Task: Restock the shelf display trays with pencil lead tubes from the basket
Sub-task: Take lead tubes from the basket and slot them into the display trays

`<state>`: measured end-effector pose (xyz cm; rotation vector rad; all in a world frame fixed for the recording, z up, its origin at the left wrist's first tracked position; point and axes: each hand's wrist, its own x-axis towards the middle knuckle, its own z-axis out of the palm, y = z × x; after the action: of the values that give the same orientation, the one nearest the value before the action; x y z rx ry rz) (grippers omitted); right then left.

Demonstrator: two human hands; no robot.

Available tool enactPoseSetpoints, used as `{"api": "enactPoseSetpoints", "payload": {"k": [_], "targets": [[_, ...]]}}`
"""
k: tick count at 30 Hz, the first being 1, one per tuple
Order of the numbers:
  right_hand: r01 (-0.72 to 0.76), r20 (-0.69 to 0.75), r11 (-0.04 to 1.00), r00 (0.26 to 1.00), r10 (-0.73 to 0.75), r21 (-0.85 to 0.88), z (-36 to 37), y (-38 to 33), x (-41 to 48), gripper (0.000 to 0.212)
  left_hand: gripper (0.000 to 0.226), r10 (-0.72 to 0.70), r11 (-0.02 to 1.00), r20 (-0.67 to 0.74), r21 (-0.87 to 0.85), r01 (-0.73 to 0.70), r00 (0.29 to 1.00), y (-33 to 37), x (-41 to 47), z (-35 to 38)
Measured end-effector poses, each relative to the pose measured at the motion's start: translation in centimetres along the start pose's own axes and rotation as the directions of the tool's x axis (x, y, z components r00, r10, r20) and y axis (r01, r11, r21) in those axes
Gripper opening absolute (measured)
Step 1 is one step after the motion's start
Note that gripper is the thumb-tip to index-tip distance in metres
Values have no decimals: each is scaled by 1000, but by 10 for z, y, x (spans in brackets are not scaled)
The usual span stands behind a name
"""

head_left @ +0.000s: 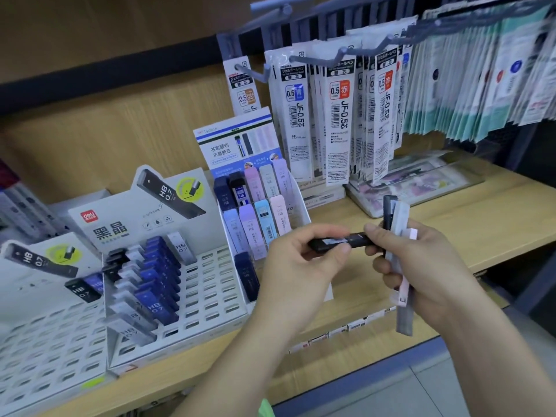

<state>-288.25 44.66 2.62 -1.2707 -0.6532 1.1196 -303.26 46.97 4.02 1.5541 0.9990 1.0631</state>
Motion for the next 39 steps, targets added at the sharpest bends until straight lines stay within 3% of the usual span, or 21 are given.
{"api": "enactPoseSetpoints", "payload": {"k": [3, 10, 14, 16, 20, 23, 28, 30, 32, 36, 39], "targets": [[26, 60, 998, 998, -30, 61, 12, -2, -3, 7, 28, 5, 992, -19, -123, -7, 1000, 1, -3, -13], [30, 167, 998, 985, -38, 53, 29, -1, -11, 12, 26, 11, 965, -111, -258, -39, 994, 4, -2, -39], [-44, 245, 996, 969, 24, 78, 39, -4, -16, 26, 22, 22, 983, -178, -176, -54, 984, 16, -1, -54], [-94, 284, 981, 958, 43, 168, 45, -4, -19, 26, 25, -1, 994, -210, -107, -21, 978, 19, 0, -60], [-128, 301, 902, 954, -2, 413, 59, -1, -20, 14, 20, -123, 991, -96, -62, 118, 988, 19, -8, -68], [-132, 301, 890, 954, -5, 435, 67, 4, -20, 20, 4, -154, 988, 21, -10, 154, 988, 19, -17, -66], [-67, 304, 984, 953, 14, 166, 73, 6, -24, 25, 62, -97, 992, 167, 99, 81, 981, 22, -21, -67], [-74, 314, 993, 948, 41, 95, 75, 5, -25, 25, 67, -73, 989, 197, 143, 45, 978, 26, -22, -68], [-120, 327, 989, 941, 85, 88, 75, 5, -25, 24, 61, -33, 987, 143, 161, 10, 989, 30, -20, -73], [-322, 383, 852, 910, 159, 413, 72, 4, -20, 16, 37, 95, 990, -123, 110, -82, 988, 34, -13, -96], [-333, 349, 783, 924, 159, 525, 69, 4, -18, 11, 21, 120, 991, -258, 95, -98, 959, 35, -11, -116]]}}
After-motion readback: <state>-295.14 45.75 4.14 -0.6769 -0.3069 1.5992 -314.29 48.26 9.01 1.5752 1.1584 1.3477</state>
